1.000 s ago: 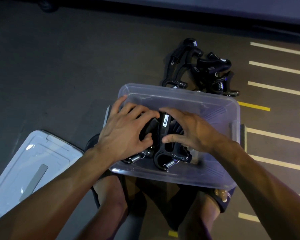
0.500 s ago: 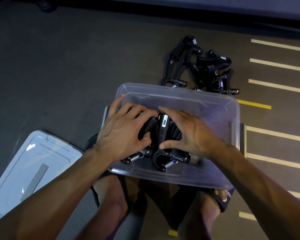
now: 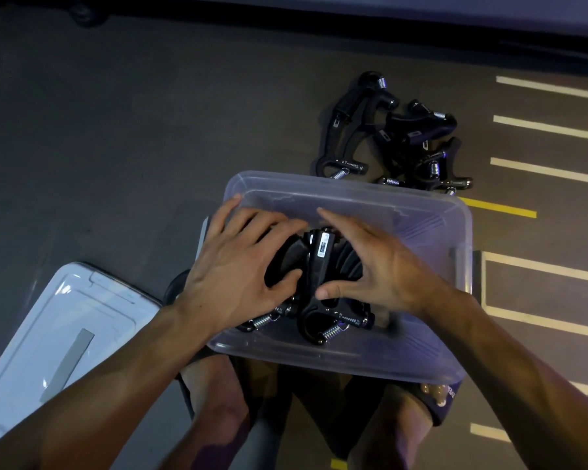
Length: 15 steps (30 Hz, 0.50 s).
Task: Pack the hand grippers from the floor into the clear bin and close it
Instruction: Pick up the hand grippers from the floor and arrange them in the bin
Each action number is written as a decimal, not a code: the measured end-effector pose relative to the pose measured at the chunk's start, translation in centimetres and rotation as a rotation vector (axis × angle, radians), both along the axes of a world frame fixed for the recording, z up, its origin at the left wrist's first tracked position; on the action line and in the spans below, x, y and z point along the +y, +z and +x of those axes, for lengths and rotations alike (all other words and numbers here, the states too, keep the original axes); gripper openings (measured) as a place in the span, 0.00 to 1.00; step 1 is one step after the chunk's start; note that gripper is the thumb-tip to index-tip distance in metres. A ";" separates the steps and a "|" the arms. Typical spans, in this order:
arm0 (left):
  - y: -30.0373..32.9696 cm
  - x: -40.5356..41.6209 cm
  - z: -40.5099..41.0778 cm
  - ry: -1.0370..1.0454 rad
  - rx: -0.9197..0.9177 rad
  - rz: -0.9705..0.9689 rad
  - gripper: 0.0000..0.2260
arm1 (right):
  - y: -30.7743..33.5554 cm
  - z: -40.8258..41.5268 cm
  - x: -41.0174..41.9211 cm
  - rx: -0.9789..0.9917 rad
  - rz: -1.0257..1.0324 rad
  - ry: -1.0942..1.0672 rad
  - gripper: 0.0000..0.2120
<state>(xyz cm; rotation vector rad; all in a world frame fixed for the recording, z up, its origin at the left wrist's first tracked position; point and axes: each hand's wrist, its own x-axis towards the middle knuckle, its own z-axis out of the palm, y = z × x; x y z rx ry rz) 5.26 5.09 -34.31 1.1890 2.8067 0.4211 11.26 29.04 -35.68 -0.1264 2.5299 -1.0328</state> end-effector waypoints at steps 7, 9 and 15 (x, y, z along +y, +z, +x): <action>0.3 0.6 -1.4 -0.006 0.008 0.096 0.22 | 0.3 -0.9 -0.3 0.024 0.099 0.068 0.49; 0.5 1.1 -2.5 0.002 0.020 0.128 0.21 | 1.2 -1.5 0.1 0.072 0.086 0.054 0.43; 0.7 2.8 -6.0 0.039 0.063 0.180 0.15 | 5.4 -7.2 3.2 0.441 -0.043 -0.277 0.12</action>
